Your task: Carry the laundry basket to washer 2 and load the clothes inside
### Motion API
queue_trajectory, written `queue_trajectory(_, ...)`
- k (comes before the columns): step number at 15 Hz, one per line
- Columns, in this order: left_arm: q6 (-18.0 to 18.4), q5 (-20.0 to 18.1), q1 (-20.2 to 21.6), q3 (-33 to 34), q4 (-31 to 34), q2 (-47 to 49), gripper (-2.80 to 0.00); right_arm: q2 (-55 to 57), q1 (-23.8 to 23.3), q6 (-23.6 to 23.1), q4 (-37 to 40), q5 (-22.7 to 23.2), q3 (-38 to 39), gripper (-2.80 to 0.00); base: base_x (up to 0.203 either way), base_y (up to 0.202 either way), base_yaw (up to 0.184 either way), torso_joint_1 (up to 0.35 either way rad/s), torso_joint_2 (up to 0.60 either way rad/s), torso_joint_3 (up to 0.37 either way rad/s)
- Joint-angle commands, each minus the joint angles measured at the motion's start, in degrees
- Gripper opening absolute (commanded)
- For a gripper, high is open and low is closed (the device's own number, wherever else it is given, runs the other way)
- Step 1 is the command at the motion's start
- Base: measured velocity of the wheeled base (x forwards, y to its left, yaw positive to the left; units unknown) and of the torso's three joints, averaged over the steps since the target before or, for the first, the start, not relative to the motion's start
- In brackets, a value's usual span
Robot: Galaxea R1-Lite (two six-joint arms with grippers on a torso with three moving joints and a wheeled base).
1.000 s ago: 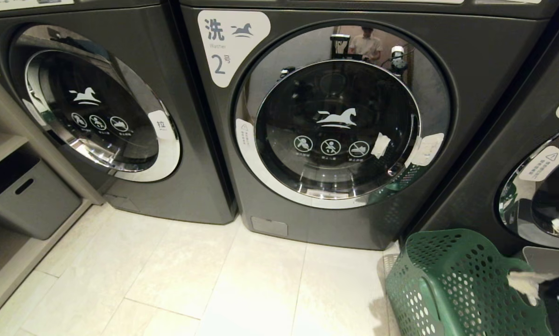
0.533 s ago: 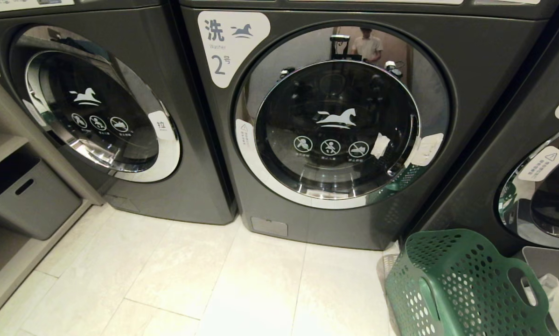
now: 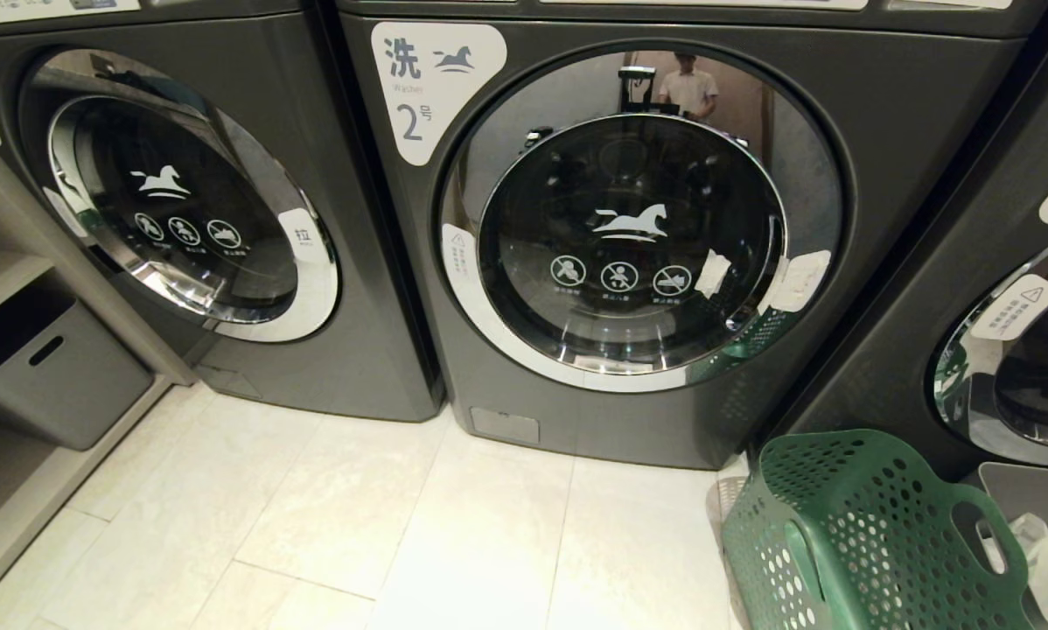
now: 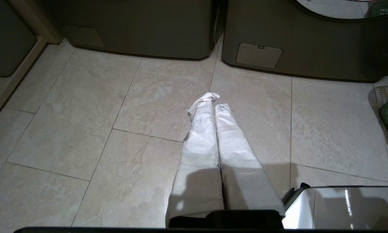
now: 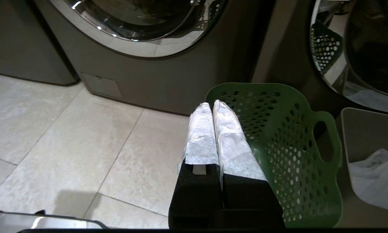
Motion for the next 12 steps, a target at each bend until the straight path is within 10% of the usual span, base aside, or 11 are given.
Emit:
queue_trajectory(1,0.0,0.0,0.0,0.0,0.1,0.0,-2.8,-0.8,-0.1,-4.3,-0.8,-4.2,0.3,-2.8,0.0,0.0,0.0,0.0,0.0,0.0)
queue_trajectory(12,0.0,0.0,0.0,0.0,0.1,0.0,-2.8,-0.8,-0.1,-2.7,4.2,-2.0,0.2,-2.8,0.0,0.0,0.0,0.0,0.0,0.0)
